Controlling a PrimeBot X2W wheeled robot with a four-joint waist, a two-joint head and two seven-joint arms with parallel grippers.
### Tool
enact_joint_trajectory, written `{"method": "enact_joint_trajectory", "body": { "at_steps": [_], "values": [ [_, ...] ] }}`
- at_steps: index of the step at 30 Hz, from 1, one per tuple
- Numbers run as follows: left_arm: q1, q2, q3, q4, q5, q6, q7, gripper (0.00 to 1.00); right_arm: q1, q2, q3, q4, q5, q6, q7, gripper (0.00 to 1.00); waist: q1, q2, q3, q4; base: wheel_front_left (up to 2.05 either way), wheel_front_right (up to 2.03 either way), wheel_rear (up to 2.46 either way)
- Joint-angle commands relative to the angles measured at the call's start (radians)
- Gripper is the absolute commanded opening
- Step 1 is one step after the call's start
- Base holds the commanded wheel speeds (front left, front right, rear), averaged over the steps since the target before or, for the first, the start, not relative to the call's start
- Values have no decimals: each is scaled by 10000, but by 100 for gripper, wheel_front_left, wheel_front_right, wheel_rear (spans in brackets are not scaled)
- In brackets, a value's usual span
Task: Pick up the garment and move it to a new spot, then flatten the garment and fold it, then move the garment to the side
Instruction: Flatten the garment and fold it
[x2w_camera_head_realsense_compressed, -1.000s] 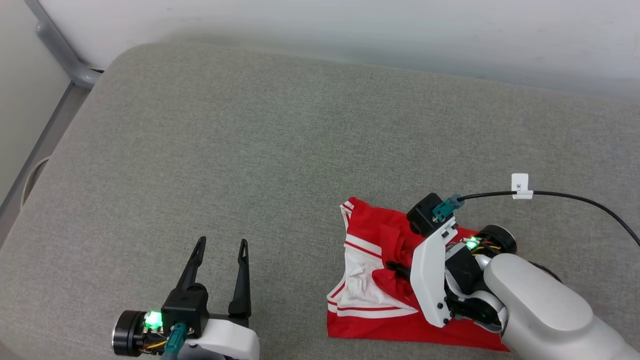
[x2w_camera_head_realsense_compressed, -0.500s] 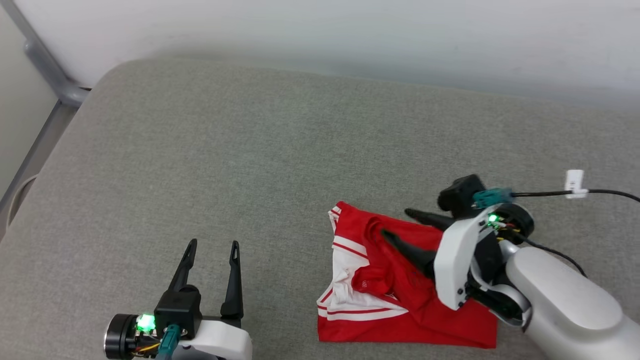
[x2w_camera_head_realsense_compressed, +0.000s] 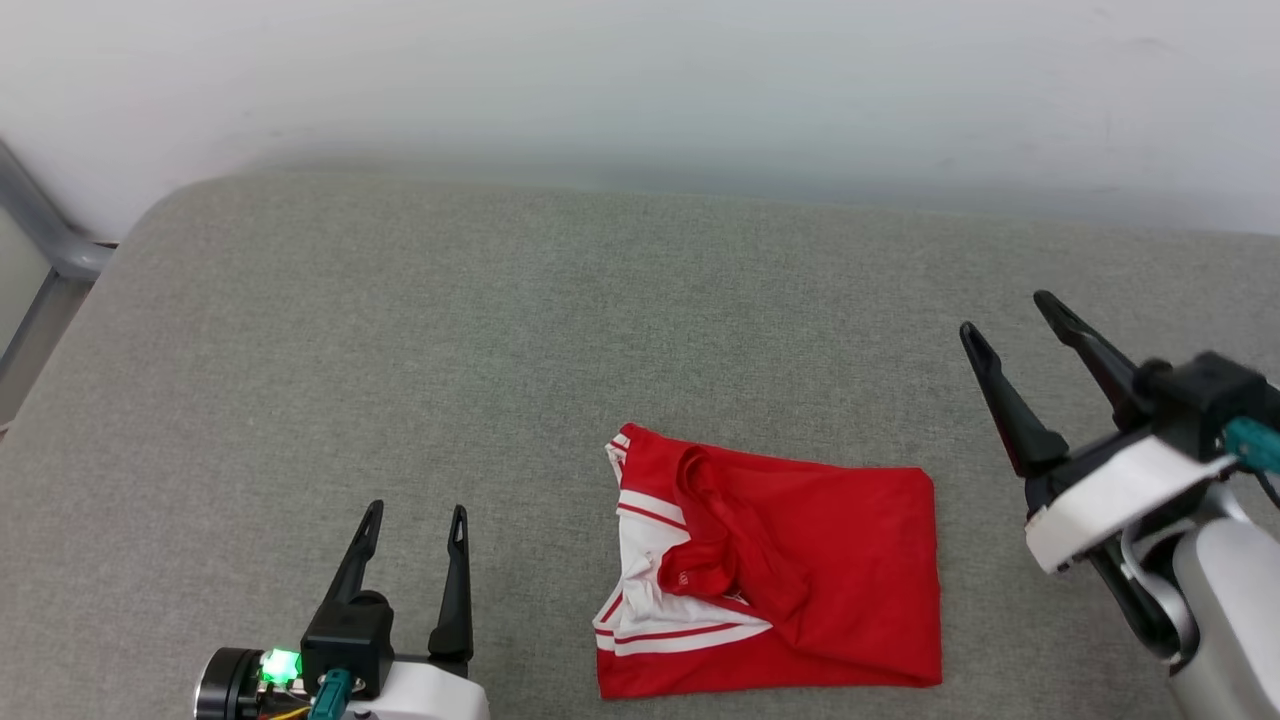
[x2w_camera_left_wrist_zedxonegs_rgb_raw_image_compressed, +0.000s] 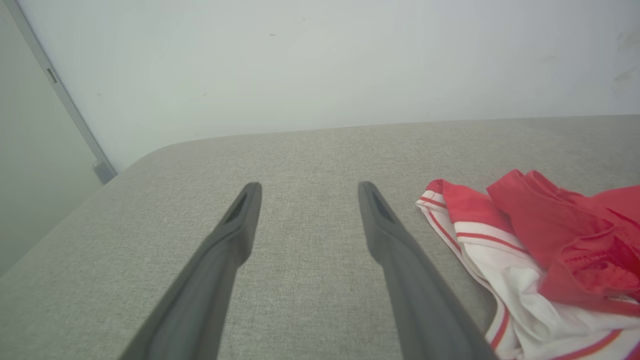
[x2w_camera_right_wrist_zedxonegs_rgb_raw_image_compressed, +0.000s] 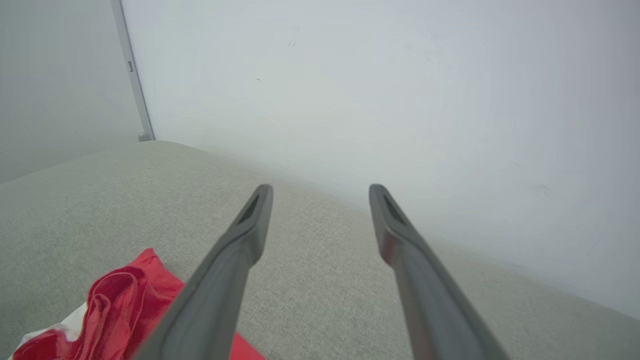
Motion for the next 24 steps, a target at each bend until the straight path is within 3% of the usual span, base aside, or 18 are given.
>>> {"method": "enact_joint_trajectory", "body": {
  "at_steps": [1, 7, 14, 24],
  "values": [
    [76, 26, 6, 15, 70, -28, -23, 100, 336, 220, -371, -125, -451, -7, -229, 100, 1, 0, -79, -62, 0, 0, 0],
    [225, 107, 72, -32, 48, -13, -23, 100, 1689, 1401, -2184, -829, -1786, -8, -775, 100, 1, 0, -244, -235, 0, 0, 0],
    [298, 153, 134, -65, -29, -15, -23, 100, 2994, 2528, -3304, -1924, -3097, -7, -973, 100, 1, 0, -447, -409, 0, 0, 0],
    [503, 138, 119, -75, -85, -75, -23, 100, 4538, 3557, -4278, -2555, -2999, -9, -968, 100, 1, 0, -765, -541, 0, 0, 0]
  ]
}}
